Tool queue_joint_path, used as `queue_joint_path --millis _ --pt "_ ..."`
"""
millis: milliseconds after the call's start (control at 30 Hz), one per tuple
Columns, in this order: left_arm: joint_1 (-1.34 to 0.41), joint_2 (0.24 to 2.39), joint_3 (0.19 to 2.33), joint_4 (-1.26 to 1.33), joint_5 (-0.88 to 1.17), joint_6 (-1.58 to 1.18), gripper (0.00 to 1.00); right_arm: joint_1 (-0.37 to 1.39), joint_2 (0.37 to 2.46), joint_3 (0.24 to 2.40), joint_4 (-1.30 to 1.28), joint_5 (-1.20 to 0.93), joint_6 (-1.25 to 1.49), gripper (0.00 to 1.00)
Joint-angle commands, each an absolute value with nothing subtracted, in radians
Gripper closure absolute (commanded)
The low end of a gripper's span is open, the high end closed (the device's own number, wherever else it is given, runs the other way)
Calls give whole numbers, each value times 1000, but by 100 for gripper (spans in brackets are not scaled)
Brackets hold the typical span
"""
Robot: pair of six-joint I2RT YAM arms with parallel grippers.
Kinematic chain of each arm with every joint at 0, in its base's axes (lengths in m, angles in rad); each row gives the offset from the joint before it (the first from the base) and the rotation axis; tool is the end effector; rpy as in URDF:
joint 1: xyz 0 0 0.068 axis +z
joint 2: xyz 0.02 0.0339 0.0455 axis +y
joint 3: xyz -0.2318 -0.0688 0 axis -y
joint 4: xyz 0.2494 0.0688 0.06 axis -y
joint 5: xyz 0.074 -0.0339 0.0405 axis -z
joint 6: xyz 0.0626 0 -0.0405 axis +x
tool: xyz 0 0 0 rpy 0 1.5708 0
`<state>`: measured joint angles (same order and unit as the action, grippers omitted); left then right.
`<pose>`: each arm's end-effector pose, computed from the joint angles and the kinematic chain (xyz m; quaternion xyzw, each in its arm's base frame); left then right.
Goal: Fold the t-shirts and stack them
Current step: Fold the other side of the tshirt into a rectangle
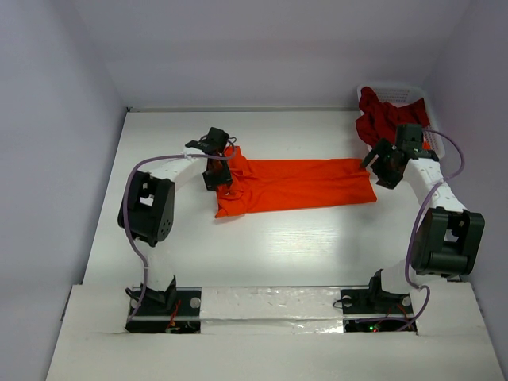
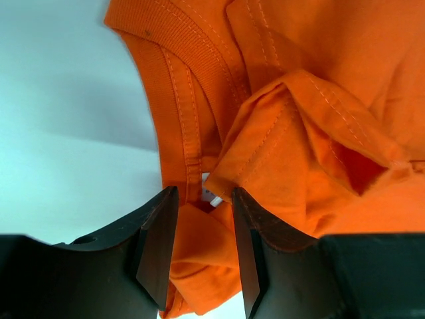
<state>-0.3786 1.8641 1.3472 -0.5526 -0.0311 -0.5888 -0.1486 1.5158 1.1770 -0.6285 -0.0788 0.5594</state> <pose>0.3716 -0.1457 0.1445 -0.1055 0.9629 -0.1020 0.2266 0.3368 -0.0454 0.2063 0.3198 0.8990 0.0974 0.2830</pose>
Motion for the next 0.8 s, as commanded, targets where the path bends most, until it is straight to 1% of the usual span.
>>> queue_joint_path --millis 0,300,767 --pt "-376 1874 1328 -537 -32 -594 65 -141 1517 1206 -626 -78 540 20" --pt "-376 1873 1319 -523 -9 -611 69 -141 1525 1210 -623 -84 543 20" --pt "-376 1848 1304 -488 -5 -632 68 -141 1525 1201 -620 -83 545 20"
